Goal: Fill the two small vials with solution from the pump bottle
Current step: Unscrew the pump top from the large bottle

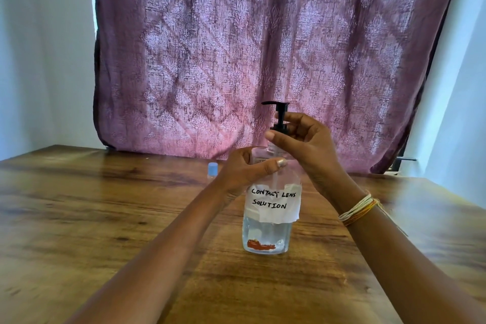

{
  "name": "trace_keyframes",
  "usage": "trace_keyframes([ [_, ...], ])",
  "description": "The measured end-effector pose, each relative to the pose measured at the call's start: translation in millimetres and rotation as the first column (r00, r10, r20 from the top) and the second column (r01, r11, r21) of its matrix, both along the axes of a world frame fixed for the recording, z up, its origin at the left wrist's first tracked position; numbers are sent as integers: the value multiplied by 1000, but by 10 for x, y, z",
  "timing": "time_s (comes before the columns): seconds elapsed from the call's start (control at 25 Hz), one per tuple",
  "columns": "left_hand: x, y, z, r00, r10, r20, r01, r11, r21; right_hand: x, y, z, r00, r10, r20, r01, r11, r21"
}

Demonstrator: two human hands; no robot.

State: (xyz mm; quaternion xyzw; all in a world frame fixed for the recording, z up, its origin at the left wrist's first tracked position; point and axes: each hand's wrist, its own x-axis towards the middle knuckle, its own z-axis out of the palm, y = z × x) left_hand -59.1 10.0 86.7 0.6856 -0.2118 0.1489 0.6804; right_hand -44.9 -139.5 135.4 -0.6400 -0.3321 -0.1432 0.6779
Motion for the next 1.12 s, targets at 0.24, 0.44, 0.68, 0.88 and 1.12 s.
trace_keyframes([
  [0.24,-32,-10,10,998,-57,14,57,998,-32,-5,-4,-30,997,79,-19,-77,994,77],
  [0.44,-34,-14,17,999,-35,28,35,999,-4,-41,2,-15,999,36,37,-35,999,-18],
  [0.68,-69,-29,35,997,-71,4,71,996,-50,-13,2,-25,998,45,-50,-42,998,56],
  [0.88,-41,-19,17,997,-80,15,80,996,-34,-26,-37,6,992,122,-34,-120,991,67],
  [1.12,-27,-9,14,999,-50,-1,50,998,-37,20,-34,-1,997,82,-10,-81,992,99],
])
